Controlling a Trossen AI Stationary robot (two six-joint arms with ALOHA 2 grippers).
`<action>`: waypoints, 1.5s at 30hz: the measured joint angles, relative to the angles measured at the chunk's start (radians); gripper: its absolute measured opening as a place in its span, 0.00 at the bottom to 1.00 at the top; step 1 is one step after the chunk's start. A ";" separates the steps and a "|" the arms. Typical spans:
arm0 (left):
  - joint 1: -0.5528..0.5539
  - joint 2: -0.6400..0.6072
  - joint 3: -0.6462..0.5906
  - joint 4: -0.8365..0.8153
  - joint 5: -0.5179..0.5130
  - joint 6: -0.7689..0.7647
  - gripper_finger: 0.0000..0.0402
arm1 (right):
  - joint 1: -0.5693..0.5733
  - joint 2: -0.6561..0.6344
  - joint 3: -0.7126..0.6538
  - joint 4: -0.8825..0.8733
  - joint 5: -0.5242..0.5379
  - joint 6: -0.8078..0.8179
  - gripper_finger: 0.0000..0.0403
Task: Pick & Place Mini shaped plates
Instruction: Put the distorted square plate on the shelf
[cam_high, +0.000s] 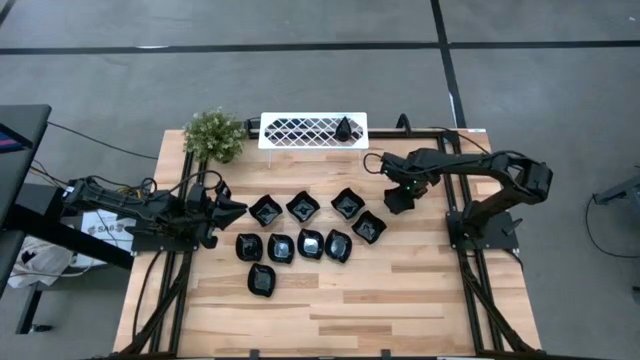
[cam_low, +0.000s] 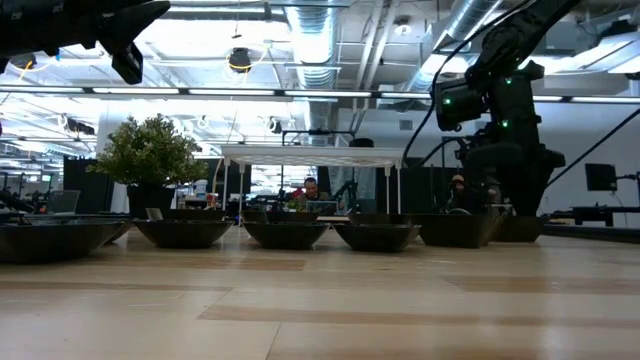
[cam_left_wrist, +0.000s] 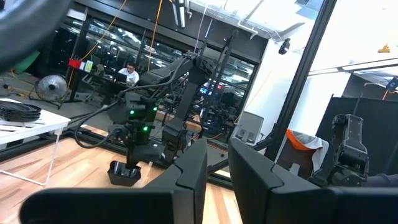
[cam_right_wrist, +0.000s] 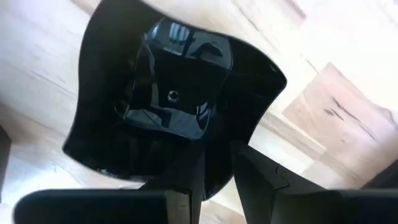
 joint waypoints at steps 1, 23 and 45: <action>0.000 0.000 0.000 0.000 0.000 0.000 0.17 | 0.000 -0.002 0.000 -0.010 0.000 0.000 0.19; 0.000 0.000 0.000 0.007 0.000 0.003 0.17 | -0.052 -0.004 0.020 -0.063 -0.009 0.000 0.19; 0.000 0.000 0.000 0.015 -0.061 0.003 0.17 | -0.091 -0.005 -0.075 0.125 -0.134 0.034 0.02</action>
